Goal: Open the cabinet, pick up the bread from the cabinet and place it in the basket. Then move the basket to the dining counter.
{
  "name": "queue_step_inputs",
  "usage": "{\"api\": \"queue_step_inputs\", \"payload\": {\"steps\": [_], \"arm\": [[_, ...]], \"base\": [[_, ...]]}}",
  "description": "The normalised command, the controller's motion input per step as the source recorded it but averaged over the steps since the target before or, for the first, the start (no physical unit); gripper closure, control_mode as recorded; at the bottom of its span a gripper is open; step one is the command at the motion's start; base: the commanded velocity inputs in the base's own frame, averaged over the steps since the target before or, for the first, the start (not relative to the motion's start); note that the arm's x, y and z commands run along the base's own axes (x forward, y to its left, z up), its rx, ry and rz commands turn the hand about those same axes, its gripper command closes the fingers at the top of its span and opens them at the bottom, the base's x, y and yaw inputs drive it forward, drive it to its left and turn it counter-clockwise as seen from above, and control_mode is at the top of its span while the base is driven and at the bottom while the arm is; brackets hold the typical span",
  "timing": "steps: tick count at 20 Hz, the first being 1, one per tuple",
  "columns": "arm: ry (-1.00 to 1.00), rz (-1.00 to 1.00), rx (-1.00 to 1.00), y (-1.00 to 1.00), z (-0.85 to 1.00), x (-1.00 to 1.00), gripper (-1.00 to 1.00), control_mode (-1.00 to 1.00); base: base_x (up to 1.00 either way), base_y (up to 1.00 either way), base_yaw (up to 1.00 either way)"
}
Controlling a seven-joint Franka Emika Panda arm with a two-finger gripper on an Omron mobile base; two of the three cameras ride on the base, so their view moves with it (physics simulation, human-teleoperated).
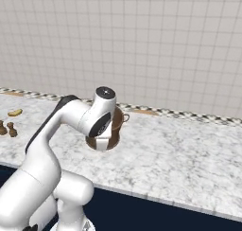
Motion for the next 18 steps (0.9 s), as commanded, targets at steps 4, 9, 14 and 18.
{"api": "queue_step_inputs", "payload": {"steps": [4, 9, 14, 18], "arm": [[0.0, 0.01, 0.0, -0.15, -0.43, 0.89, 1.0, -1.0], [-0.01, 0.01, 0.0, -0.05, -0.54, 0.58, 1.0, -1.0], [0.01, 0.0, -0.02, 0.0, -0.58, 0.43, 1.0, -1.0], [0.03, 0.0, -0.03, 0.0, -0.54, 0.3, 1.0, -1.0]], "base": [[0.0, 0.0, 0.0], [0.0, 0.0, 0.0], [0.0, 0.0, 0.0], [0.0, 0.0, 0.0]]}}
